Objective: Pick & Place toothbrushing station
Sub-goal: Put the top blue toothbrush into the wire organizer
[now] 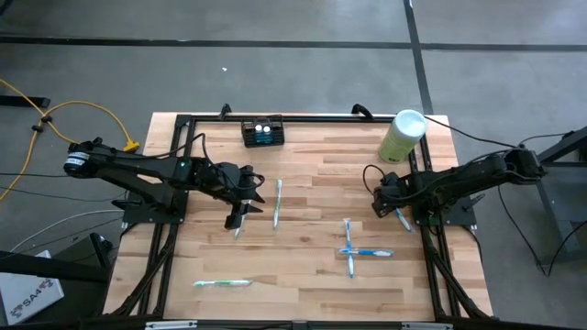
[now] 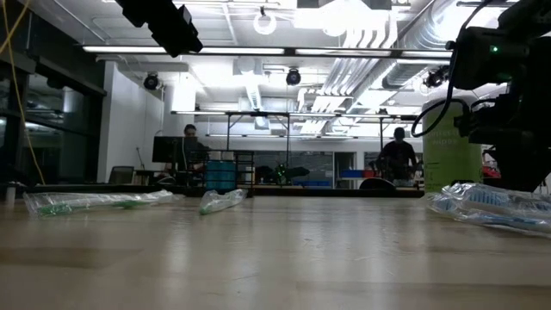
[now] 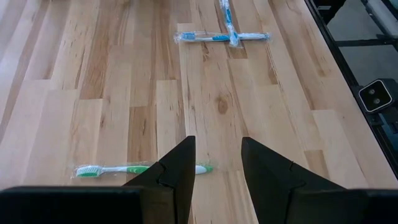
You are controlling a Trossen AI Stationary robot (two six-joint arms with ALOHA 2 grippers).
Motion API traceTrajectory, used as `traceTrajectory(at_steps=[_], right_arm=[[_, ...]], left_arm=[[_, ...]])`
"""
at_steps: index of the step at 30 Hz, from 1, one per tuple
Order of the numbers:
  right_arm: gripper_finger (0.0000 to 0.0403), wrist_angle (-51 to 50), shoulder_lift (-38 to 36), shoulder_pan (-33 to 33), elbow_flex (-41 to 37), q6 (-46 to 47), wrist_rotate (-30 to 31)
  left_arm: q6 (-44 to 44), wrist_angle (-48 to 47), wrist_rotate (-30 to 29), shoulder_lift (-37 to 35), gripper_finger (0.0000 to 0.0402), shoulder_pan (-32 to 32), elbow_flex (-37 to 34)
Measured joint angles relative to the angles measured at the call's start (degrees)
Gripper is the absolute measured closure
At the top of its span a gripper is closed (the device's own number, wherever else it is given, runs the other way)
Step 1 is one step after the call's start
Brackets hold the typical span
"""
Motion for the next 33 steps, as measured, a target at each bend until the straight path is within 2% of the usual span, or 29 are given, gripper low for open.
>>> traceTrajectory(at_steps=[6, 17, 21, 28, 33], right_arm=[[0.0277, 0.0, 0.2, 0.0, 0.0, 0.0, 0.4], [0.0293, 1.5, 6.9, 0.0, 0.3, -0.8, 0.2], [0.0314, 2.5, 7.5, 0.0, 0.3, -1.3, -0.1], [0.0388, 3.1, 7.5, 0.0, 0.2, -1.3, -0.2], [0.0387, 3.1, 7.5, 0.0, 0.1, -1.3, -0.3]], left_arm=[[0.0, 0.0, 0.0, 0.0, 0.0275, 0.0, 0.0], [0.0, 0.0, 0.0, 0.0, 0.0275, 0.0, 0.0], [0.0, 0.0, 0.0, 0.0, 0.0275, 0.0, 0.0], [0.0, 0.0, 0.0, 0.0, 0.0275, 0.0, 0.0], [0.0, 0.0, 0.0, 0.0, 0.0275, 0.0, 0.0]])
